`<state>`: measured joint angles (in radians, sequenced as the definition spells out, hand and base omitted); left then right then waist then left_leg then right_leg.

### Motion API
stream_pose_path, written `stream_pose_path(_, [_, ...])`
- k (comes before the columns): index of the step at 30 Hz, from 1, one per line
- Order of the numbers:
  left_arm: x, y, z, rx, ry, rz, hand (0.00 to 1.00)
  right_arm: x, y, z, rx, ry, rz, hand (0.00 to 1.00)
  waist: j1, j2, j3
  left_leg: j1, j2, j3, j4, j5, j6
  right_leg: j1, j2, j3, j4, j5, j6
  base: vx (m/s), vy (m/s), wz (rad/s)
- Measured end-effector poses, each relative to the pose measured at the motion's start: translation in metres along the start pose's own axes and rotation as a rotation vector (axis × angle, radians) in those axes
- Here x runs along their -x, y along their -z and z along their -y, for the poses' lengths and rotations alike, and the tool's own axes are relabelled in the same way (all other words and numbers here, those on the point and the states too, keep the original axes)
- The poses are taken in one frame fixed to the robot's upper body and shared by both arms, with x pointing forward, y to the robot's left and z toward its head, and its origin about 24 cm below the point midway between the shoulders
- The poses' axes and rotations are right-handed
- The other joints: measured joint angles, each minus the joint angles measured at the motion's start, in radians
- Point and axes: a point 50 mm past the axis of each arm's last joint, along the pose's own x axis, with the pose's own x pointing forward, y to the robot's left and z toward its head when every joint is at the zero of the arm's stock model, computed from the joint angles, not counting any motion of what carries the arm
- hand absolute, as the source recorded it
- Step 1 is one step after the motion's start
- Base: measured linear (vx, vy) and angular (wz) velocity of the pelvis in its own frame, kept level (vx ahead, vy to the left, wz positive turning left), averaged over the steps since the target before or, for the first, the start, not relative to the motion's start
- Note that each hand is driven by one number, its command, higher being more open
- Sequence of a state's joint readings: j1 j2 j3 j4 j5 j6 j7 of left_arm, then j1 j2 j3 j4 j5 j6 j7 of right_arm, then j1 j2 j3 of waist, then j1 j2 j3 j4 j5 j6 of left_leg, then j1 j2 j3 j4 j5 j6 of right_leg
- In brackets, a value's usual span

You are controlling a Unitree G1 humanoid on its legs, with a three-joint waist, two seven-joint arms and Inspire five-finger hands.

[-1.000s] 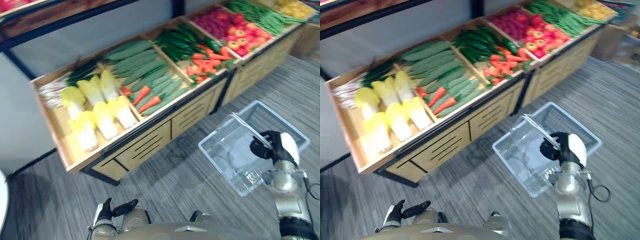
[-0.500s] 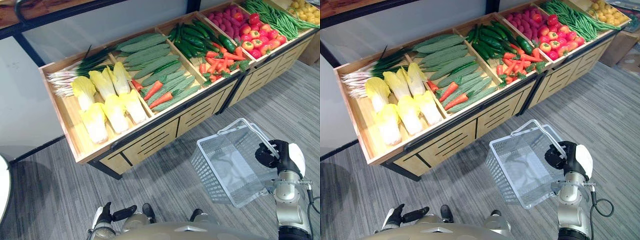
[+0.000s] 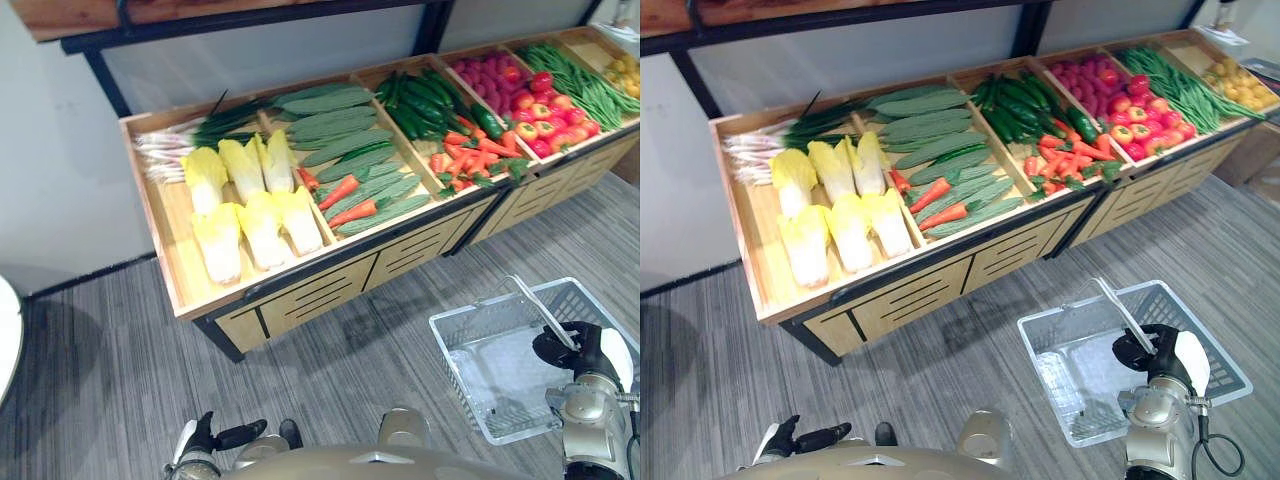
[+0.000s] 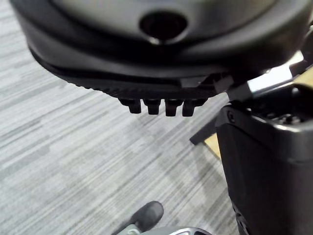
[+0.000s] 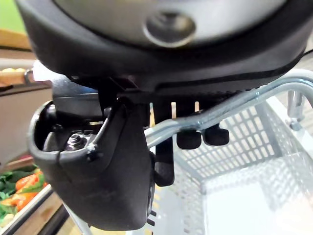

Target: Pick vegetable in the basket

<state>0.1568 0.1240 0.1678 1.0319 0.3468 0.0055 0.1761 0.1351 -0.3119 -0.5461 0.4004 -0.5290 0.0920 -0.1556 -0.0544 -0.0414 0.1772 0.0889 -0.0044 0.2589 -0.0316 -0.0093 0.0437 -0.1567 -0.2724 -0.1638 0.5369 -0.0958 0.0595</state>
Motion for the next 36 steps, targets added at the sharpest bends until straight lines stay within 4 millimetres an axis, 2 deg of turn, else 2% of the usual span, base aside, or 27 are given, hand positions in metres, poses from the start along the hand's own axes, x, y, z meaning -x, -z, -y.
stream_pose_path(2, [0.0, 0.001, -0.001, 0.03, -0.011, -0.007, 1.0, 0.0, 0.009, 0.004, -0.017, 0.023, -0.037, 0.0, -0.001, -0.004, -0.002, -0.026, 0.008, -0.035, 0.03, -0.005, -0.018, 0.014, 0.049, 0.075, -0.156, 0.006, 0.016, 0.1, -0.133, 0.66])
stream_pose_path(3, [0.0, 0.002, -0.003, 0.048, -0.02, -0.011, 1.0, 0.0, 0.015, 0.006, -0.039, 0.029, -0.063, 0.0, -0.004, -0.021, -0.003, -0.034, 0.0, -0.059, 0.053, -0.013, -0.031, 0.043, 0.045, 0.074, -0.251, 0.047, 0.051, 0.08, -0.134, 0.56])
stream_pose_path(4, [0.0, 0.004, -0.005, 0.054, -0.028, -0.016, 1.0, 0.001, 0.018, 0.005, -0.043, 0.026, -0.073, 0.0, -0.003, -0.035, -0.007, -0.035, -0.008, -0.065, 0.061, -0.019, -0.04, 0.052, 0.043, 0.065, -0.289, 0.084, 0.052, 0.14, -0.266, 0.47])
stream_pose_path(5, [0.001, 0.008, -0.007, 0.065, -0.04, -0.029, 1.0, 0.001, 0.021, 0.004, -0.044, 0.022, -0.09, 0.0, 0.0, -0.042, -0.013, -0.036, -0.006, -0.074, 0.077, -0.032, -0.059, 0.08, 0.037, 0.046, -0.334, 0.066, 0.074, 0.13, -0.243, 0.15])
stream_pose_path(6, [0.003, 0.01, -0.001, 0.082, -0.036, -0.036, 1.0, 0.001, 0.022, 0.004, -0.048, 0.026, -0.093, 0.0, 0.003, -0.021, -0.022, -0.053, 0.027, -0.076, 0.087, -0.039, -0.072, 0.087, 0.07, 0.032, -0.375, 0.076, 0.065, 0.16, -0.283, 0.03])
stream_pose_path(9, [0.006, 0.012, 0.009, 0.115, -0.02, -0.048, 1.0, 0.001, 0.021, 0.003, -0.054, 0.025, -0.09, 0.0, 0.008, 0.024, -0.042, -0.068, 0.083, -0.076, 0.089, -0.046, -0.107, 0.103, 0.13, 0.016, -0.436, 0.096, 0.044, 0.13, -0.215, -0.08])
stream_pose_path(12, [0.006, 0.01, 0.009, 0.117, -0.023, -0.04, 1.0, 0.004, 0.024, -0.001, -0.059, 0.015, -0.102, 0.0, 0.008, 0.029, -0.043, -0.063, 0.123, -0.086, 0.084, -0.049, -0.131, 0.121, 0.171, -0.001, -0.457, 0.098, 0.041, 0.08, -0.155, 0.01])
stream_pose_path(16, [0.005, 0.007, 0.007, 0.117, -0.03, -0.028, 1.0, 0.004, 0.024, 0.0, -0.058, 0.042, -0.101, 0.0, 0.0, 0.026, -0.041, -0.066, 0.122, -0.095, 0.078, -0.045, -0.136, 0.127, 0.171, -0.014, -0.47, 0.098, 0.04, 0.03, -0.036, 0.07])
stream_pose_path(20, [0.004, 0.003, 0.002, 0.126, -0.072, -0.011, 1.0, 0.012, 0.026, -0.014, -0.089, 0.023, -0.114, 0.0, 0.004, 0.018, -0.039, -0.07, 0.112, -0.094, 0.077, -0.044, -0.135, 0.13, 0.162, -0.014, -0.486, 0.105, 0.035, -0.02, 0.008, 0.0])
stream_pose_path(24, [0.004, 0.0, -0.005, 0.159, -0.141, -0.004, 1.0, 0.023, 0.037, -0.024, -0.095, -0.004, -0.154, 0.0, 0.01, 0.018, -0.04, -0.07, 0.109, -0.09, 0.07, -0.041, -0.132, 0.131, 0.16, -0.016, -0.493, 0.11, 0.033, -0.02, 0.0, 0.0])
stream_pose_path(27, [0.004, 0.002, -0.015, 0.26, -0.237, -0.029, 1.0, 0.03, 0.048, -0.028, -0.083, -0.016, -0.184, 0.0, 0.012, 0.02, -0.041, -0.054, 0.106, -0.089, 0.044, -0.03, -0.13, 0.141, 0.16, -0.019, -0.506, 0.114, 0.033, 0.0, 0.0, 0.0])
stream_pose_path(30, [0.005, 0.003, -0.031, 0.398, -0.359, -0.052, 1.0, 0.035, 0.059, -0.033, -0.07, -0.03, -0.223, 0.0, 0.018, 0.018, -0.043, -0.043, 0.102, -0.085, 0.026, -0.024, -0.128, 0.145, 0.156, -0.019, -0.507, 0.114, 0.034, 0.0, 0.003, -0.01])
stream_pose_path(32, [0.006, -0.001, -0.05, 0.522, -0.481, -0.048, 1.0, 0.039, 0.067, -0.04, -0.068, -0.05, -0.263, 0.0, 0.022, 0.013, -0.043, -0.043, 0.099, -0.085, 0.025, -0.024, -0.127, 0.145, 0.154, -0.02, -0.508, 0.115, 0.035, 0.0, 0.0, 0.0])
stream_pose_path(36, [0.013, -0.009, -0.083, 0.642, -0.695, -0.017, 1.0, 0.049, 0.075, -0.055, -0.087, -0.087, -0.309, 0.0, 0.024, 0.0, -0.054, -0.042, 0.098, -0.089, 0.02, -0.021, -0.127, 0.152, 0.154, -0.025, -0.521, 0.119, 0.035, 0.0, 0.004, 0.02])
